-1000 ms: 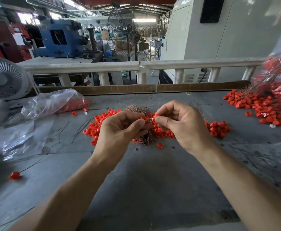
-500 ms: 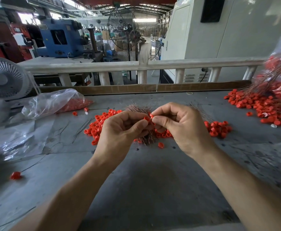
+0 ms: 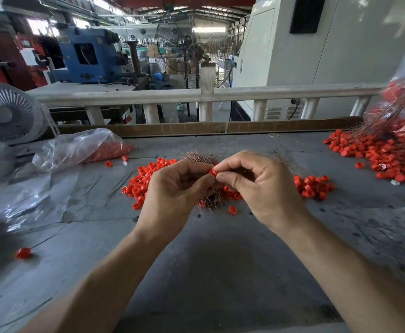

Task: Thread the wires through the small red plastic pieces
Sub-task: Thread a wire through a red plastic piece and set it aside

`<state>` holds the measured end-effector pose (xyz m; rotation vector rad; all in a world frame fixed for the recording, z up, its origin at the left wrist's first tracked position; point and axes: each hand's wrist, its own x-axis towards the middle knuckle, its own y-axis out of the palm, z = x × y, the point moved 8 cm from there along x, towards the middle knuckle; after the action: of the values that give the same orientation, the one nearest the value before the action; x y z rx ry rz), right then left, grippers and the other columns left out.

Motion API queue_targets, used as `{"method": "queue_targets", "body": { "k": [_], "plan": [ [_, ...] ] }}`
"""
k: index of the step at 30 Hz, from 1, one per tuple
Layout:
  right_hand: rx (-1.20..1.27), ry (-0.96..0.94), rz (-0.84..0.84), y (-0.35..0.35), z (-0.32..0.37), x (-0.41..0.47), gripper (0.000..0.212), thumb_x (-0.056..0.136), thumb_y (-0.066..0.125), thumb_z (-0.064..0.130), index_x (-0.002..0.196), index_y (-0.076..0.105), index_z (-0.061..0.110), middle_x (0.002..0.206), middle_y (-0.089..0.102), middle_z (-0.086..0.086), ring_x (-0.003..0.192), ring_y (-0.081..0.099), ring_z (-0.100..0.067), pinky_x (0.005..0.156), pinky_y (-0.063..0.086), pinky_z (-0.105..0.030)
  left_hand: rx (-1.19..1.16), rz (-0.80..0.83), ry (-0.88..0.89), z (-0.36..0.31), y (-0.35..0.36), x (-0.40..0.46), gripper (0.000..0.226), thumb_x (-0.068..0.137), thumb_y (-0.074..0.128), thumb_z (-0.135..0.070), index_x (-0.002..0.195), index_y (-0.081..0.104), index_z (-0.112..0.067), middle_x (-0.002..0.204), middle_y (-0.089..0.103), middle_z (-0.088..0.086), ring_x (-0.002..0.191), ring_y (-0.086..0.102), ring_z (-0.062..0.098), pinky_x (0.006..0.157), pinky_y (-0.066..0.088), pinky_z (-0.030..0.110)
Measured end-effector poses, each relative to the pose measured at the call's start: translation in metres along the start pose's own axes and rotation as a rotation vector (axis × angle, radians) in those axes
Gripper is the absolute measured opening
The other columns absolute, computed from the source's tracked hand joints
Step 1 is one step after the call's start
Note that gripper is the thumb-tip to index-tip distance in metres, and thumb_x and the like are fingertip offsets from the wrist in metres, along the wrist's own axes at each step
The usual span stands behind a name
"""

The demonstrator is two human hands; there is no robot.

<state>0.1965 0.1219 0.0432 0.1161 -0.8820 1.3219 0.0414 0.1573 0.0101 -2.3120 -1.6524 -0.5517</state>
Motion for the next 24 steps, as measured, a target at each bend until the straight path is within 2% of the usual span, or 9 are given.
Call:
{"method": "queue_targets", "body": {
  "k": [4, 8, 12, 15, 18, 21, 24],
  "plan": [
    [-0.006, -0.032, 0.003, 0.001, 0.004, 0.0, 0.011, 0.085, 0.079, 0.006, 0.093, 0.08, 0.013, 0.089, 0.074, 0.003, 0.089, 0.069, -0.013, 0.083, 0.055, -0.036, 0.019, -0.003, -0.004, 0.001, 0.0, 0.0, 0.018, 0.085, 0.074, -0.021, 0.102, 0.077, -0.016, 0.095, 0.079, 0.006, 0.091, 0.077, 0.024, 0.083, 0.061, 0.03],
    [0.003, -0.056, 0.015, 0.001, 0.005, 0.0, 0.012, 0.085, 0.079, 0.003, 0.093, 0.081, 0.011, 0.091, 0.074, 0.003, 0.091, 0.07, -0.013, 0.085, 0.056, -0.036, -0.01, 0.0, 0.001, 0.0, 0.0, 0.0, 0.014, 0.084, 0.074, -0.023, 0.098, 0.079, -0.025, 0.094, 0.079, 0.006, 0.091, 0.077, 0.023, 0.081, 0.06, 0.027],
    [-0.016, -0.074, 0.023, 0.0, 0.006, 0.0, 0.014, 0.085, 0.079, 0.003, 0.096, 0.081, 0.011, 0.095, 0.074, 0.004, 0.093, 0.07, -0.011, 0.085, 0.056, -0.032, -0.023, -0.002, -0.021, 0.002, 0.0, 0.0, 0.016, 0.085, 0.073, -0.019, 0.101, 0.077, -0.017, 0.093, 0.079, 0.009, 0.091, 0.077, 0.025, 0.081, 0.06, 0.028],
    [-0.129, -0.168, 0.009, 0.002, 0.014, -0.002, 0.019, 0.086, 0.08, 0.007, 0.104, 0.08, 0.013, 0.1, 0.072, 0.003, 0.095, 0.069, -0.01, 0.084, 0.056, -0.029, -0.101, -0.041, -0.071, 0.005, -0.003, 0.001, 0.016, 0.084, 0.073, -0.016, 0.099, 0.077, -0.012, 0.091, 0.078, 0.013, 0.089, 0.077, 0.026, 0.08, 0.061, 0.029],
    [-0.264, -0.251, -0.028, 0.009, 0.02, -0.005, 0.024, 0.086, 0.081, 0.011, 0.109, 0.078, 0.012, 0.103, 0.069, 0.0, 0.098, 0.067, -0.017, 0.083, 0.055, -0.034, -0.158, -0.067, -0.123, 0.007, -0.006, 0.001, 0.019, 0.083, 0.073, -0.017, 0.099, 0.076, -0.007, 0.092, 0.077, 0.016, 0.086, 0.076, 0.025, 0.078, 0.061, 0.028],
    [-0.416, -0.298, -0.118, 0.014, 0.026, -0.008, 0.02, 0.087, 0.079, 0.015, 0.106, 0.075, 0.013, 0.103, 0.068, 0.0, 0.098, 0.065, -0.021, 0.081, 0.054, -0.036, -0.207, -0.072, -0.161, 0.009, -0.006, 0.001, 0.02, 0.079, 0.076, -0.023, 0.094, 0.078, -0.011, 0.091, 0.076, 0.015, 0.086, 0.075, 0.025, 0.078, 0.061, 0.029],
    [-0.458, -0.322, -0.184, 0.015, 0.03, -0.009, 0.011, 0.089, 0.077, 0.014, 0.099, 0.074, 0.012, 0.1, 0.067, -0.001, 0.095, 0.064, -0.022, 0.078, 0.053, -0.033, -0.242, -0.06, -0.205, 0.014, -0.005, 0.0, 0.02, 0.078, 0.076, -0.023, 0.093, 0.078, -0.01, 0.091, 0.075, 0.014, 0.09, 0.073, 0.026, 0.083, 0.061, 0.034]
  ]
}}
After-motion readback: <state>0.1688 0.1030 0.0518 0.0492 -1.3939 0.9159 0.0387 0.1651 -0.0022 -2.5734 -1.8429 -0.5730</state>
